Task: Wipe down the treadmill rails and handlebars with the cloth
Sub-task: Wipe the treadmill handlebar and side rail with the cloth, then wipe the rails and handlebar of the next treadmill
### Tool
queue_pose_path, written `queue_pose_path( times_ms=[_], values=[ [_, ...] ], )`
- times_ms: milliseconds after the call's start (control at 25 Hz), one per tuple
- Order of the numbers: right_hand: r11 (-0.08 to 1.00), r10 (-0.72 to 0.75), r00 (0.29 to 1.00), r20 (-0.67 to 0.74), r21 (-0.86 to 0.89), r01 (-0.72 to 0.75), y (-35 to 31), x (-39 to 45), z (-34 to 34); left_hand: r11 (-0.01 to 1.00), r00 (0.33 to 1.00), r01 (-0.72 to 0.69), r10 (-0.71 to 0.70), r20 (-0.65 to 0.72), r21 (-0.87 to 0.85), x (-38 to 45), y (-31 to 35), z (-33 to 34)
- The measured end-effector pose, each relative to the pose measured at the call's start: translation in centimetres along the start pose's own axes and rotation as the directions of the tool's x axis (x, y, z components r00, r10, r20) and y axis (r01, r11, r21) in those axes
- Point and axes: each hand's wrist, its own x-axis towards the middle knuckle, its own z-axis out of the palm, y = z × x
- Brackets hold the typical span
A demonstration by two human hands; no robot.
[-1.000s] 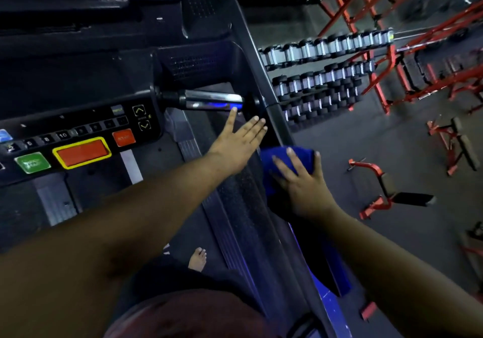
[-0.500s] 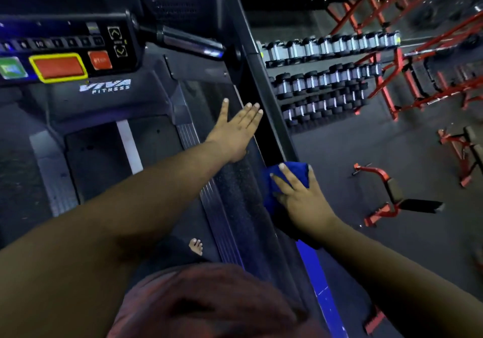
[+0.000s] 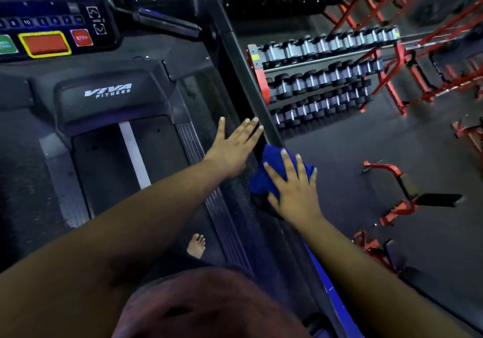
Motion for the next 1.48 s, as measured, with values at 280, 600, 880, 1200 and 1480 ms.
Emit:
queue_pose_path(
  times_ms=[280, 600, 880, 1200, 1480],
  values=[
    [0.983, 0.108, 0.993, -0.036, 0.156, -0.101, -0.4, -1.4, 0.2, 1.0, 0.999, 0.013, -0.012, 0.052, -0.023, -1.0, -0.5, -0.7],
    [0.942, 0.25, 0.968, 0.037, 0.224, -0.252, -0.7, 0.1, -0.9, 0.967, 0.988, 0.092, -0.059, 0.14, -0.239, -2.8, 4.9, -0.2],
    [0.94, 0.27, 0.96, -0.079, 0.239, -0.245, -0.1, -9.6, 0.2, 0.717, 0.946, 0.182, 0.058, 0.318, -0.672, -6.1, 6.8, 1.5],
    [0.577, 0.151, 0.984, 0.091, 0.8, -0.162, -6.3, -6.9, -3.8, 0.204, 0.991, 0.094, -0.118, 0.071, -0.974, -14.1, 2.3, -0.1],
    [0.42, -0.032, 0.999, 0.003, 0.907, 0.01, -15.9, -5.3, -8.0, 0.333, 0.941, 0.091, -0.336, -0.028, -0.938, -26.8, -5.1, -1.7]
  ],
)
